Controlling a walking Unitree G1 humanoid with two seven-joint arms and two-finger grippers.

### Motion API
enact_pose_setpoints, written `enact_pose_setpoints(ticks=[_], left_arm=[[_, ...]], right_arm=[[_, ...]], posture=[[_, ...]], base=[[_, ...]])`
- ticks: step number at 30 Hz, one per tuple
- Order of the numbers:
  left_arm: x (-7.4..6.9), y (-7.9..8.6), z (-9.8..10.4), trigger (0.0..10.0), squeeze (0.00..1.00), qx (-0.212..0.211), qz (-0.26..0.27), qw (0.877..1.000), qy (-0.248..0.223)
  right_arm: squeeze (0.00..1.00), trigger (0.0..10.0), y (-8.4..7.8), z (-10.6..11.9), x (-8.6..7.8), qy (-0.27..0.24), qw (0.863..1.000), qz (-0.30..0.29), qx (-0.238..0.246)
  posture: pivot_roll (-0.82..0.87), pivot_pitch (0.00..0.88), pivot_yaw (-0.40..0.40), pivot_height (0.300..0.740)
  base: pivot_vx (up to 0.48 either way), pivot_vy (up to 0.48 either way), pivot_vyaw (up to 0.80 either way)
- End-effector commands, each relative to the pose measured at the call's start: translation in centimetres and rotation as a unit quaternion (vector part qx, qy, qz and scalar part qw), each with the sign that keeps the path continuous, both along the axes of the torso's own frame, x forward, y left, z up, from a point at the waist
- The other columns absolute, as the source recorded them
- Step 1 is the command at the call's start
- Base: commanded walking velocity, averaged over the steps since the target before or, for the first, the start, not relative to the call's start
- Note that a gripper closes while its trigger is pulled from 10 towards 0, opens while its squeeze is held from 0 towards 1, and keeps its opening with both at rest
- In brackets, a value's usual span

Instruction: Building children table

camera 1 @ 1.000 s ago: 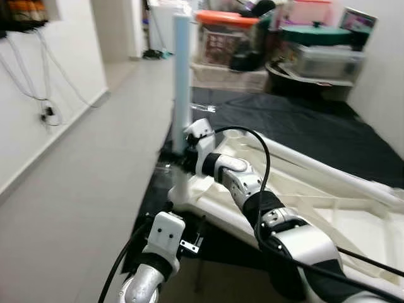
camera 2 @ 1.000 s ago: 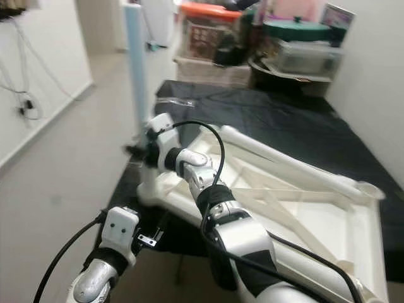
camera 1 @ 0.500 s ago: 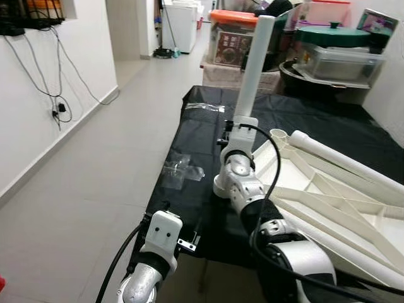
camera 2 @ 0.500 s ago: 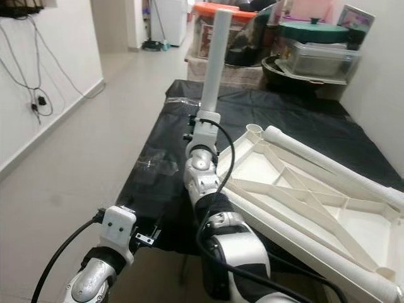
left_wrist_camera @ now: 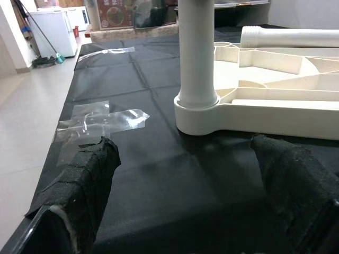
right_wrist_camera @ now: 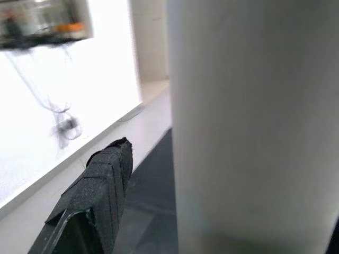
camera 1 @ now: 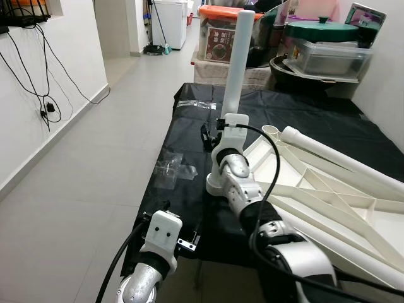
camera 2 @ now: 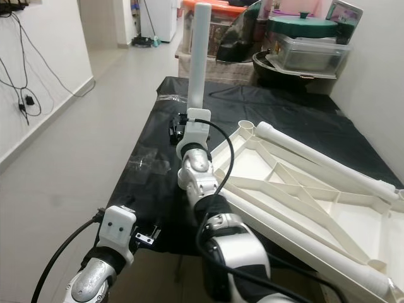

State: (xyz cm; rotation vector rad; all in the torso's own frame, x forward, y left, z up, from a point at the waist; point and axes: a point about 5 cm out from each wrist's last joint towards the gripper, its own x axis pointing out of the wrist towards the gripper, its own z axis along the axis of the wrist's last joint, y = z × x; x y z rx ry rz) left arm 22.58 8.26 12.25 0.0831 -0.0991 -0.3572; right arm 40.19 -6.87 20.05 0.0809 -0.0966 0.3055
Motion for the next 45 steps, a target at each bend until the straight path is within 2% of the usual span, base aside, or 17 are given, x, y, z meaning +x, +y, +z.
enact_pose_setpoints(ticks=[1,4,5,8,9,11,14,22,24,27,30,31,32,34,36,39,45], left_arm=[[0.1,-0.2,-0.2,10.0,0.00,0.002,-0.004,1.000,0.006],[0.1,-0.2,-0.2,10.0,0.00,0.002,-0.004,1.000,0.006],[0.1,-0.2,-0.2,10.0,0.00,0.002,-0.003,1.000,0.006],[0.1,-0.2,-0.2,10.0,0.00,0.002,-0.003,1.000,0.006],[0.1,-0.2,-0.2,10.0,0.00,0.002,-0.003,1.000,0.006],[0.1,-0.2,-0.2,10.0,0.00,0.002,-0.003,1.000,0.006],[0.1,-0.1,-0.2,10.0,0.00,0.002,-0.004,1.000,0.006],[0.3,0.1,-0.3,10.0,0.00,0.004,-0.004,1.000,0.006],[0.4,0.2,-0.3,10.0,0.00,0.006,-0.003,1.000,0.007],[0.5,0.2,-0.4,10.0,0.00,0.007,-0.003,1.000,0.007],[0.6,0.5,-0.5,10.0,0.00,0.016,0.004,1.000,0.009],[0.6,0.5,-0.5,10.0,0.00,0.016,0.004,1.000,0.009],[0.7,0.6,-0.5,10.0,0.00,0.020,0.008,1.000,0.008],[0.7,0.7,-0.5,10.0,0.00,0.021,0.008,1.000,0.007],[0.8,0.8,-0.7,10.0,0.00,0.029,0.009,0.999,0.009],[0.9,0.7,-0.9,10.0,0.00,0.044,0.006,0.999,0.013],[1.0,0.7,-1.1,10.0,0.00,0.047,0.003,0.999,0.016]], right_arm=[[0.00,10.0,1.0,-0.1,-0.1,0.012,0.997,0.072,-0.032],[0.00,10.0,0.6,-0.6,-0.1,0.022,0.995,0.085,-0.044],[0.00,10.0,-0.9,-1.5,-0.1,0.035,0.997,0.059,-0.043],[0.00,10.0,-1.4,-1.7,-0.1,0.036,0.998,0.048,-0.035],[0.00,10.0,-2.3,-2.5,-0.5,0.033,0.999,0.039,-0.016],[0.00,10.0,-2.3,-2.5,-0.5,0.033,0.999,0.039,-0.016],[0.00,10.0,-3.2,-3.6,-1.9,0.017,0.999,0.050,0.007],[0.00,10.0,-4.5,-4.7,-4.0,0.007,0.999,0.048,0.015],[0.00,10.0,-5.1,-5.8,-6.1,0.002,1.000,0.031,0.007],[0.00,10.0,-5.2,-6.1,-6.8,0.000,1.000,0.025,0.003],[0.00,10.0,-5.9,-7.7,-9.5,-0.003,0.999,-0.022,-0.033],[0.00,10.0,-5.9,-7.7,-9.5,-0.003,0.999,-0.022,-0.033],[0.00,10.0,-6.2,-8.5,-10.8,0.009,0.998,-0.040,-0.040],[0.00,10.0,-6.2,-8.8,-11.1,0.015,0.998,-0.043,-0.039],[0.00,10.0,-6.0,-9.5,-12.3,0.027,0.997,-0.047,-0.046],[0.00,10.0,-5.6,-9.1,-12.9,0.019,0.997,-0.046,-0.064],[0.00,10.0,-5.5,-9.1,-12.8,0.027,0.997,-0.050,-0.058]], posture=[[0.06,0.000,-0.106,0.740],[0.06,0.000,-0.108,0.740],[0.06,0.000,-0.105,0.740],[0.06,0.000,-0.105,0.740],[0.06,0.000,-0.106,0.740],[0.06,0.000,-0.106,0.740],[0.05,0.000,-0.098,0.740],[0.05,0.000,-0.089,0.740],[0.05,0.000,-0.084,0.740],[0.05,0.000,-0.082,0.740],[0.05,0.000,-0.077,0.740],[0.05,0.000,-0.077,0.740],[0.05,0.000,-0.075,0.740],[0.05,0.000,-0.075,0.740],[0.05,0.000,-0.066,0.740],[0.04,0.000,-0.059,0.740],[0.05,0.000,-0.061,0.740]], base=[[0.000,0.000,0.00],[0.000,0.000,0.00],[0.000,0.000,0.00],[0.000,0.000,0.00],[0.000,0.000,0.00],[0.000,0.000,0.00],[0.000,0.000,0.00],[0.000,0.000,0.00],[0.000,0.000,0.00],[0.000,0.000,0.00],[0.000,0.000,0.00],[0.000,0.000,0.00],[0.000,0.000,0.00],[0.000,0.000,0.00],[0.000,0.000,-0.78],[0.000,0.000,-0.67],[0.000,-0.229,-0.30]])
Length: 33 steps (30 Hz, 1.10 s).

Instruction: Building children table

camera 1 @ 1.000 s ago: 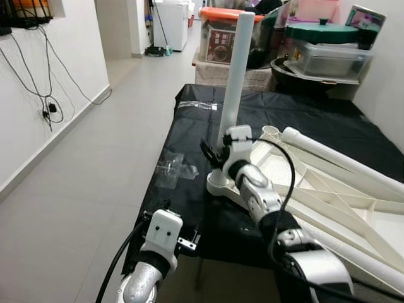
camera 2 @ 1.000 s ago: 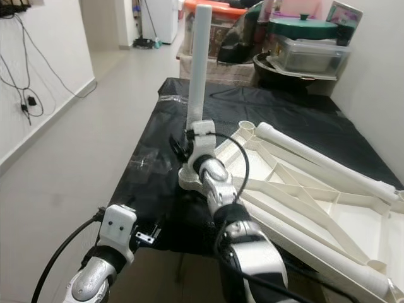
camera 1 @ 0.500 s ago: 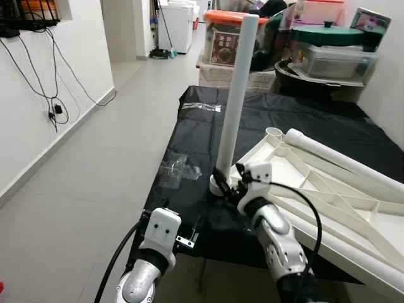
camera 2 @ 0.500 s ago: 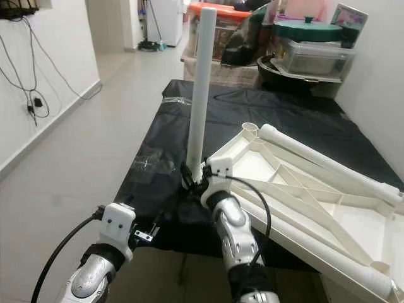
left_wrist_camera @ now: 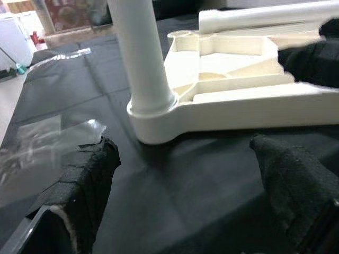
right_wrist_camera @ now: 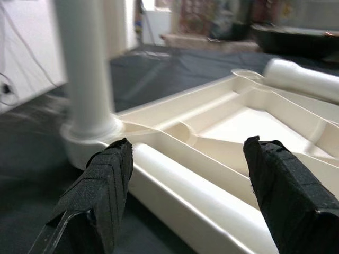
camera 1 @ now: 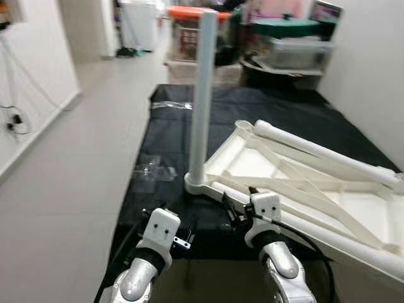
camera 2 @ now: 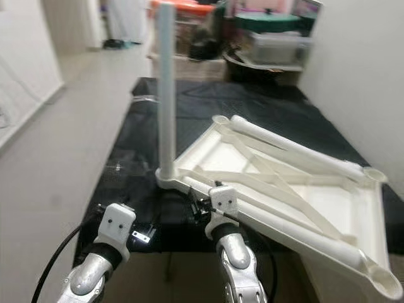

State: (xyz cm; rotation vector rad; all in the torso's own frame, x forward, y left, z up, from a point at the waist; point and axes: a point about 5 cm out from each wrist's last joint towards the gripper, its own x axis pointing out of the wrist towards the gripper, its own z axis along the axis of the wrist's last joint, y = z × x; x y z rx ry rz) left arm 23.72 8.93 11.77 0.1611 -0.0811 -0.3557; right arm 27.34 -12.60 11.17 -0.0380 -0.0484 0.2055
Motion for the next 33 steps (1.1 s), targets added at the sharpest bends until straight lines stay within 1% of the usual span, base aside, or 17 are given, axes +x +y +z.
enact_pose_setpoints(ticks=[1,9,10,12,17,18,19,21,24,25,26,28,29,30,31,32,33], left_arm=[[-0.1,0.0,-0.6,10.0,0.00,0.008,0.001,1.000,0.014],[0.0,0.1,-0.7,10.0,0.00,0.012,0.004,1.000,0.016],[0.1,0.0,-0.7,10.0,0.00,0.015,0.004,1.000,0.015],[0.1,0.0,-0.7,10.0,0.00,0.015,0.004,1.000,0.015],[0.1,0.0,-0.6,10.0,0.00,0.013,0.006,1.000,0.015],[0.1,-0.1,-0.6,10.0,0.00,0.011,0.006,1.000,0.017],[0.1,-0.1,-0.6,10.0,0.00,0.011,0.006,1.000,0.017],[0.0,0.0,-0.6,10.0,0.00,0.002,0.008,1.000,0.019],[-0.1,0.0,-0.7,10.0,0.00,0.001,0.008,1.000,0.020],[-0.1,0.0,-0.7,10.0,0.00,0.001,0.008,1.000,0.020],[-0.1,-0.1,-0.7,10.0,0.00,0.001,0.008,1.000,0.020],[-0.2,-0.1,-0.7,10.0,0.00,-0.001,0.007,1.000,0.021],[-0.3,-0.1,-0.7,10.0,0.00,-0.001,0.007,1.000,0.021],[-0.3,-0.1,-0.7,10.0,0.00,-0.002,0.006,1.000,0.022],[-0.3,-0.2,-0.8,10.0,0.00,-0.002,0.005,1.000,0.022],[-0.3,-0.2,-0.8,10.0,0.00,-0.002,0.005,1.000,0.022],[-0.4,-0.2,-0.8,10.0,0.00,-0.003,0.004,1.000,0.023]], right_arm=[[0.00,10.0,0.2,-0.2,0.1,0.010,1.000,0.001,0.003],[0.00,10.0,0.1,0.2,0.0,0.014,1.000,-0.008,0.003],[0.00,10.0,0.2,0.5,0.2,0.010,1.000,-0.008,0.004],[0.00,10.0,0.2,0.5,0.2,0.010,1.000,-0.008,0.004],[0.00,10.0,0.1,1.3,0.9,0.000,1.000,-0.007,0.009],[0.00,10.0,0.1,2.0,1.5,-0.010,1.000,-0.003,0.013],[0.00,10.0,0.1,2.0,1.5,-0.010,1.000,-0.003,0.013],[0.00,10.0,-0.2,3.1,2.6,-0.021,1.000,-0.004,0.020],[0.00,10.0,-0.7,4.2,4.0,-0.027,1.000,-0.002,0.007],[0.00,10.0,-0.7,4.2,4.0,-0.027,1.000,-0.002,0.007],[0.00,10.0,-0.9,4.5,4.4,-0.025,1.000,-0.002,0.003],[0.00,10.0,-2.1,5.2,5.9,-0.006,1.000,-0.020,-0.022],[0.00,10.0,-2.5,5.5,6.5,-0.002,0.999,-0.028,-0.031],[0.00,10.0,-3.4,5.6,7.3,0.021,0.997,-0.051,-0.055],[0.00,10.0,-3.9,5.6,7.8,0.036,0.995,-0.067,-0.070],[0.00,10.0,-3.9,5.6,7.8,0.036,0.995,-0.067,-0.070],[0.00,10.0,-4.7,5.8,8.5,0.055,0.991,-0.093,-0.074]], posture=[[0.05,0.000,-0.061,0.740],[0.05,0.000,-0.064,0.740],[0.05,0.000,-0.062,0.740],[0.05,0.000,-0.062,0.740],[0.05,0.000,-0.064,0.740],[0.05,0.000,-0.067,0.740],[0.05,0.000,-0.067,0.740],[0.05,0.000,-0.070,0.740],[0.05,0.000,-0.073,0.740],[0.05,0.000,-0.073,0.740],[0.05,0.000,-0.073,0.740],[0.05,0.000,-0.076,0.740],[0.05,0.000,-0.075,0.740],[0.05,0.000,-0.074,0.740],[0.05,0.000,-0.074,0.740],[0.05,0.000,-0.074,0.740],[0.05,0.000,-0.076,0.740]], base=[[0.000,-0.458,0.00],[0.000,-0.476,0.00],[0.000,-0.480,0.00],[0.000,-0.480,0.00],[0.000,-0.480,0.00],[0.000,-0.255,0.00],[0.000,-0.255,0.00],[0.000,0.000,0.00],[0.000,0.000,0.00],[0.000,0.000,0.00],[0.000,0.000,0.00],[0.000,0.000,0.00],[0.000,0.000,0.00],[0.000,0.000,0.00],[0.000,0.000,0.00],[0.000,0.000,0.00],[0.000,0.000,0.00]])
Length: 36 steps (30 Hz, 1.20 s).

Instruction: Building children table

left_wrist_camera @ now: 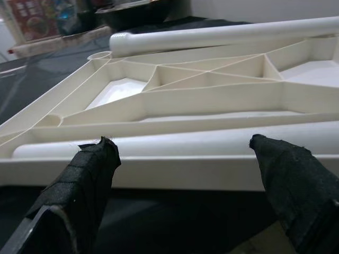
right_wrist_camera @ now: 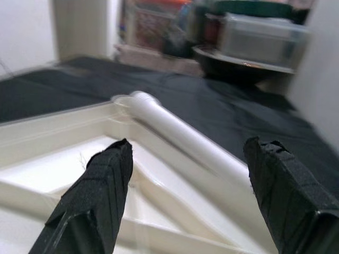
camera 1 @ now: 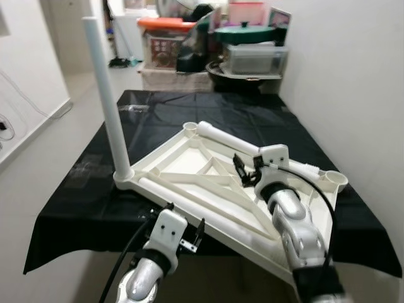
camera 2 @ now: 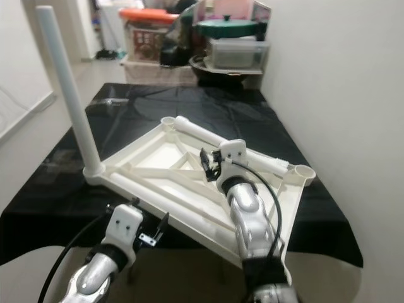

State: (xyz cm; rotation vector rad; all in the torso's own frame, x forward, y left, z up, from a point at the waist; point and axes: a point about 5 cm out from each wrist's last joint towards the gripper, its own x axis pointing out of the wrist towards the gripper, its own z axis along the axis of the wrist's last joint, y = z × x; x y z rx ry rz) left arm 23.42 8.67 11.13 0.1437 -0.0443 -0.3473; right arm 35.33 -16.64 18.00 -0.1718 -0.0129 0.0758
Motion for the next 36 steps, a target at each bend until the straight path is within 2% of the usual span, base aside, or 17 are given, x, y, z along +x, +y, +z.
enact_pose_setpoints(ticks=[1,5,7,8,9,12,15,17,19,24,27,29,31,36], left_arm=[[-0.1,0.1,-0.2,10.0,0.00,0.002,-0.001,1.000,0.004],[-0.1,0.0,-0.2,10.0,0.00,0.000,-0.002,1.000,0.005],[-0.2,0.0,-0.3,10.0,0.00,-0.001,-0.004,1.000,0.008],[-0.2,0.0,-0.3,10.0,0.00,-0.001,-0.004,1.000,0.008],[-0.3,0.0,-0.3,10.0,0.00,-0.001,-0.005,1.000,0.009],[-0.3,0.0,-0.3,10.0,0.00,-0.001,-0.005,1.000,0.009],[-0.3,0.0,-0.3,10.0,0.00,-0.003,-0.005,1.000,0.012],[-0.3,0.0,-0.3,10.0,0.00,-0.004,-0.006,1.000,0.012],[-0.3,-0.1,-0.3,10.0,0.00,-0.004,-0.007,1.000,0.013],[-0.3,-0.1,-0.3,10.0,0.00,-0.004,-0.006,1.000,0.012],[-0.4,-0.2,-0.1,10.0,0.00,-0.005,-0.005,1.000,0.010],[-0.4,-0.2,-0.1,10.0,0.00,-0.005,-0.005,1.000,0.010],[-0.5,-0.2,-0.1,10.0,0.00,-0.006,-0.005,1.000,0.010],[-0.5,-0.2,0.0,10.0,0.00,-0.008,-0.005,1.000,0.009]], right_arm=[[0.00,10.0,-0.6,-1.0,0.5,0.044,0.999,-0.029,-0.005],[0.00,10.0,-1.4,-0.7,1.1,0.060,0.997,-0.054,-0.001],[0.00,10.0,-4.3,0.2,2.0,0.079,0.981,-0.176,-0.022],[0.00,10.0,-4.3,0.2,2.0,0.079,0.981,-0.176,-0.022],[0.00,10.0,-7.0,-0.3,1.5,0.125,0.950,-0.286,0.000],[0.00,10.0,-7.5,-0.6,1.3,0.137,0.943,-0.302,0.009],[0.00,10.0,-8.2,-2.1,0.3,0.183,0.924,-0.336,0.012],[0.00,10.0,-8.0,-2.6,0.2,0.202,0.919,-0.338,0.023],[0.00,10.0,-7.5,-3.5,0.0,0.241,0.910,-0.332,0.055],[0.00,10.0,-7.0,-3.7,0.1,0.279,0.901,-0.322,0.075],[0.00,10.0,-7.4,-4.2,-0.3,0.311,0.875,-0.357,0.103],[0.00,10.0,-7.4,-4.2,-0.3,0.311,0.875,-0.357,0.103],[0.00,10.0,-8.2,-4.4,-0.8,0.315,0.858,-0.388,0.119],[0.00,10.0,-8.8,-4.3,-1.1,0.311,0.849,-0.409,0.123]], posture=[[0.05,0.000,-0.076,0.740],[0.05,0.000,-0.076,0.740],[0.04,0.000,-0.078,0.740],[0.04,0.000,-0.078,0.740],[0.05,0.000,-0.081,0.740],[0.05,0.000,-0.081,0.740],[0.04,0.000,-0.078,0.740],[0.05,0.000,-0.078,0.740],[0.05,0.000,-0.075,0.740],[0.04,0.000,-0.080,0.740],[0.04,0.000,-0.081,0.740],[0.04,0.000,-0.081,0.740],[0.04,0.000,-0.082,0.740],[0.04,0.000,-0.079,0.740]], base=[[0.000,0.000,0.00],[0.000,0.000,0.00],[0.000,0.000,0.00],[0.000,0.000,0.00],[0.000,0.000,0.00],[0.000,0.000,0.00],[0.000,0.000,0.00],[0.000,0.000,0.00],[0.000,0.000,0.00],[0.000,0.000,0.00],[0.000,0.000,0.00],[0.000,0.000,0.00],[0.000,0.000,0.00],[0.000,0.000,0.00]])
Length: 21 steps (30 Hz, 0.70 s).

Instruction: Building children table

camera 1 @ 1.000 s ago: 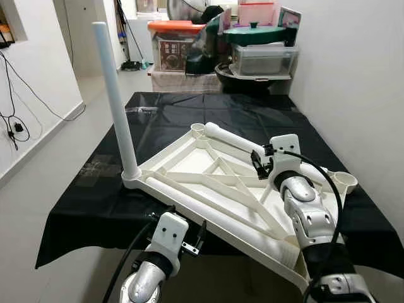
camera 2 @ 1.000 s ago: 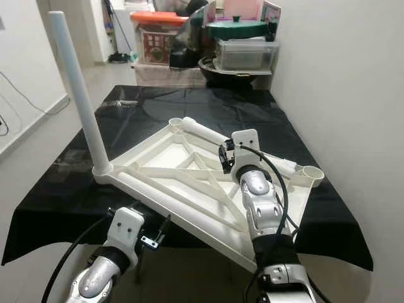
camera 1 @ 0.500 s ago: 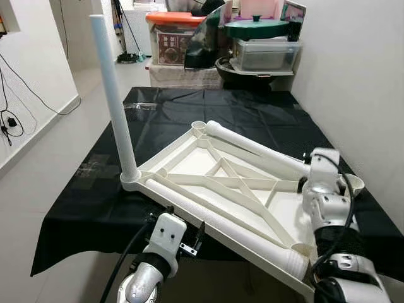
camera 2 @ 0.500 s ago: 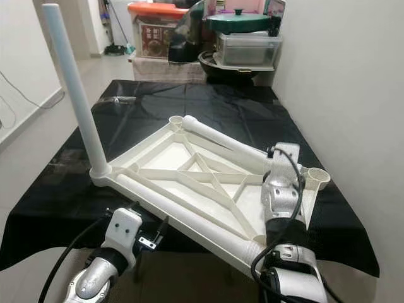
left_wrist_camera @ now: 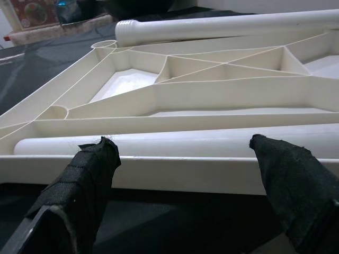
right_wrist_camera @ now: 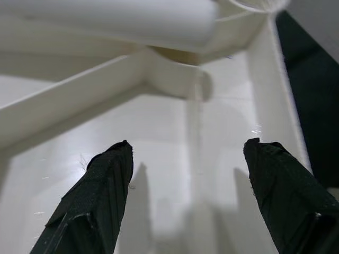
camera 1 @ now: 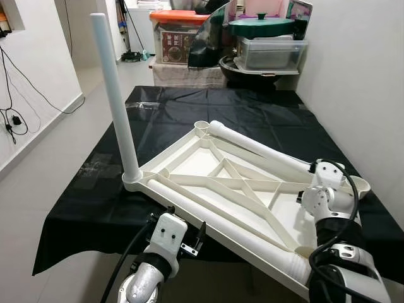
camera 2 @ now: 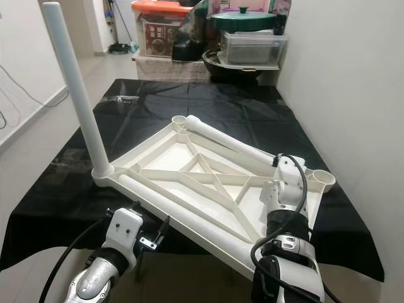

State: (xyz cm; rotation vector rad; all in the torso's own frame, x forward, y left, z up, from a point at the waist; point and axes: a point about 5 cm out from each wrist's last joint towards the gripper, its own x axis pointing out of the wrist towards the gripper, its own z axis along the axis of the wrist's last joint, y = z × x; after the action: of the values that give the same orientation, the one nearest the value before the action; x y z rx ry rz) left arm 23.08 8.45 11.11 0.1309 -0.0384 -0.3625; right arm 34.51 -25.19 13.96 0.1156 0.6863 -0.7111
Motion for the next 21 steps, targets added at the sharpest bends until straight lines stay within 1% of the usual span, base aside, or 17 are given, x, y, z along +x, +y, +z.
enact_pose_setpoints(ticks=[1,2,3,5,6,8,9,12,15,16,20,21], left_arm=[[-0.2,0.0,0.0,10.0,0.00,-0.002,0.002,1.000,0.005],[-0.2,0.0,0.0,10.0,0.00,-0.003,0.002,1.000,0.005],[-0.1,0.1,0.1,10.0,0.00,-0.003,0.003,1.000,0.005],[-0.1,0.1,0.1,10.0,0.00,-0.003,0.003,1.000,0.005],[-0.1,0.1,0.1,10.0,0.00,-0.003,0.003,1.000,0.004],[-0.1,0.1,0.1,10.0,0.00,-0.003,0.003,1.000,0.004],[-0.1,0.1,0.1,10.0,0.00,-0.003,0.003,1.000,0.004],[-0.1,0.1,0.1,10.0,0.00,-0.002,0.004,1.000,0.004],[-0.1,0.1,0.1,10.0,0.00,-0.003,0.004,1.000,0.004],[-0.1,0.1,0.1,10.0,0.00,-0.003,0.004,1.000,0.004],[-0.1,0.1,0.2,10.0,0.00,-0.003,0.005,1.000,0.004],[-0.1,0.1,0.2,10.0,0.00,-0.003,0.005,1.000,0.004]], right_arm=[[0.00,10.0,-0.2,-0.2,-0.3,0.006,1.000,-0.010,0.003],[0.00,10.0,-0.3,-0.3,-0.5,0.011,1.000,-0.016,0.009],[0.00,10.0,0.0,-0.8,-1.0,0.030,0.999,-0.020,0.031],[0.00,10.0,0.1,-1.0,-1.2,0.036,0.999,-0.018,0.037],[0.00,10.0,0.4,-1.2,-1.4,0.045,0.998,-0.018,0.049],[0.00,10.0,0.4,-1.2,-1.4,0.045,0.998,-0.018,0.049],[0.00,10.0,0.6,-1.4,-1.5,0.051,0.997,-0.018,0.057],[0.00,10.0,1.6,-2.2,-2.6,0.083,0.993,-0.012,0.080],[0.00,10.0,1.6,-2.2,-2.7,0.084,0.993,-0.014,0.081],[0.00,3.3,1.6,-2.2,-2.7,0.084,0.993,-0.014,0.080],[0.00,3.3,1.4,-2.2,-2.7,0.082,0.993,-0.022,0.076],[0.00,0.0,1.4,-2.1,-2.8,0.082,0.993,-0.025,0.079]], posture=[[0.04,0.000,-0.079,0.740],[0.04,0.000,-0.079,0.740],[0.04,0.000,-0.077,0.740],[0.04,0.000,-0.077,0.740],[0.04,0.000,-0.077,0.740],[0.04,0.000,-0.077,0.740],[0.04,0.000,-0.077,0.740],[0.03,0.000,-0.076,0.740],[0.03,0.000,-0.076,0.740],[0.03,0.000,-0.076,0.740],[0.03,0.000,-0.078,0.740],[0.03,0.000,-0.079,0.740]], base=[[0.000,0.000,0.00],[0.000,0.000,0.00],[0.000,0.000,0.00],[0.000,0.000,0.00],[0.000,0.000,0.00],[0.000,0.000,0.00],[0.000,0.000,0.00],[0.000,0.000,0.00],[0.000,0.000,0.00],[0.000,0.000,0.00],[0.000,0.000,0.00],[0.000,0.000,0.00]])
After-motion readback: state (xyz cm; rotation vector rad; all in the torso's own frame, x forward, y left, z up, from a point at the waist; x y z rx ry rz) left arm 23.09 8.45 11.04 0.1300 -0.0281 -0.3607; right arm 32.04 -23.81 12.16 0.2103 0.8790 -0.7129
